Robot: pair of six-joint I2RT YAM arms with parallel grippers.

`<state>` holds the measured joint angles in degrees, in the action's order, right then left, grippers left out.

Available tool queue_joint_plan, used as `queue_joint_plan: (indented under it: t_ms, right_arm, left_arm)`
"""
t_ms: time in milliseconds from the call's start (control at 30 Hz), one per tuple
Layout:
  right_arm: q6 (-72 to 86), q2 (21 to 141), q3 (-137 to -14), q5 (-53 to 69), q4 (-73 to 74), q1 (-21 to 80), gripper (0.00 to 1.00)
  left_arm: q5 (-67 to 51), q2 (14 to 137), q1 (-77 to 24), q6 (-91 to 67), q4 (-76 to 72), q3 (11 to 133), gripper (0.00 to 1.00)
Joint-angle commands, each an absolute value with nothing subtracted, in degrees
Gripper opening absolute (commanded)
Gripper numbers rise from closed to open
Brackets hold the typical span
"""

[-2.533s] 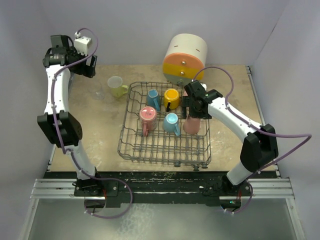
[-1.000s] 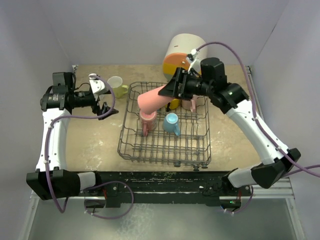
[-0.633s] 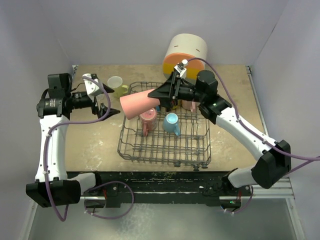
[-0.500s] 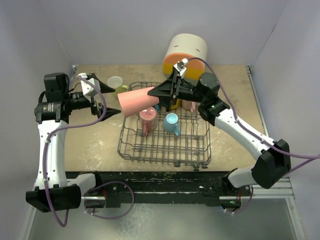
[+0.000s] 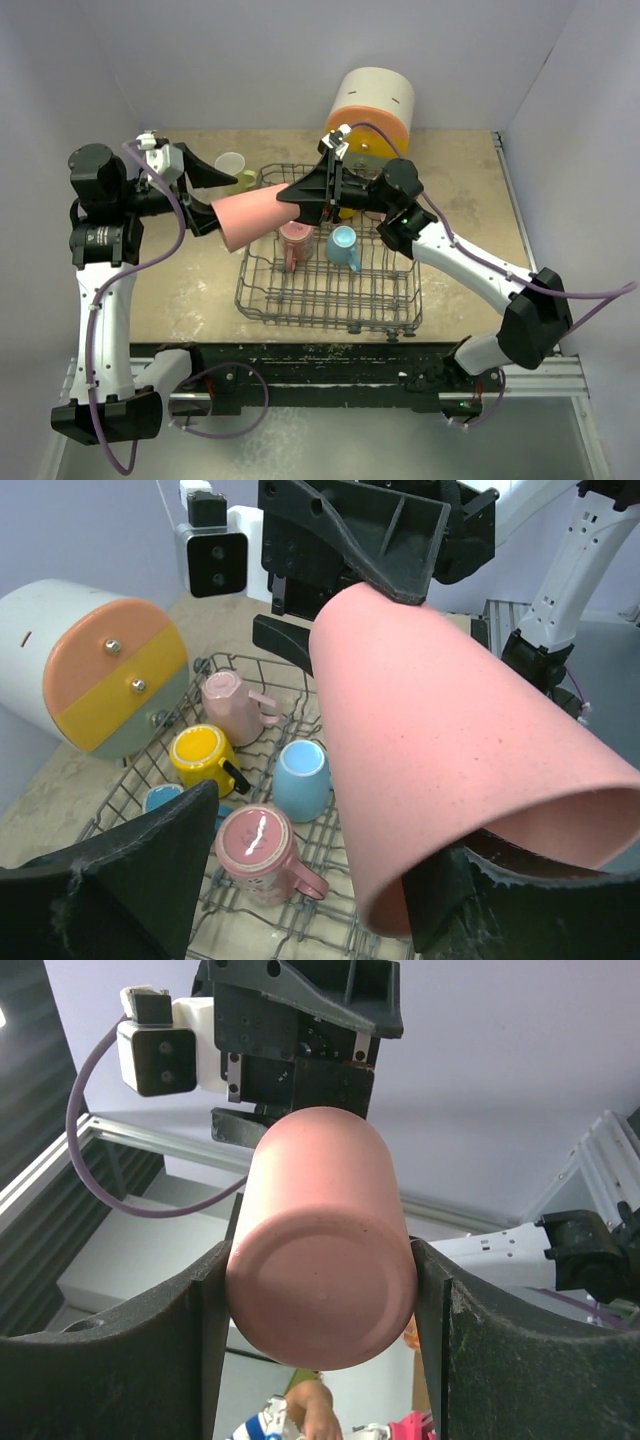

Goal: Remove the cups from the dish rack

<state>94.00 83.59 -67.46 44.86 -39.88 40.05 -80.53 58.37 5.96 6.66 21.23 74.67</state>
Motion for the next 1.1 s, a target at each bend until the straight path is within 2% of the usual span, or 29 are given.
queue_joint_plan:
  t_ms: [0,67,100,233,333,433,567,767,900,1067]
  right_arm:
    - [97.1,82.5,-68.4,44.0,-47.8,40.6,0.22]
    - [96.8,82.3,-68.5,43.7,-47.4,41.0,0.26]
    - [96.7,82.3,-68.5,43.7,-47.3,41.1,0.31]
    - [95.5,81.5,-67.9,44.2,-42.6,41.1,0.65]
    - [86.0,79.5,-69.7,44.2,-27.2,40.0,0.87]
    - [70.3,78.3,-75.1,39.9,-2.4,36.2,0.99]
    - [55.9,77.0,-79.4,30.3,18.1,31.1,1.00]
    - [46.2,75.4,-78.9,21.3,30.2,27.5,1.00]
    - [42.2,75.1,-79.5,16.1,35.8,26.9,1.00]
    - [39.2,75.4,-80.6,12.0,39.9,26.9,1.00]
  left_arm:
    - [-82.2,57.7,5.7,6.9,21.5,74.2,0.67]
    - [-81.8,57.8,5.7,7.5,21.9,74.0,0.52]
    - [-81.6,57.8,5.7,7.7,21.9,74.0,0.43]
    - [-79.8,58.2,5.7,7.7,22.3,73.9,0.02]
    - [-74.9,58.6,5.7,10.4,24.7,74.2,0.00]
    - [-67.3,60.4,5.7,19.5,33.1,76.6,0.00]
    - [-51.1,65.9,5.7,31.0,44.6,79.9,0.00]
    - [-20.2,77.2,5.7,36.2,47.0,80.4,0.00]
    - [-12.1,82.9,5.8,37.8,47.5,80.9,0.00]
    - [-9.2,90.9,5.3,36.2,47.1,82.8,0.00]
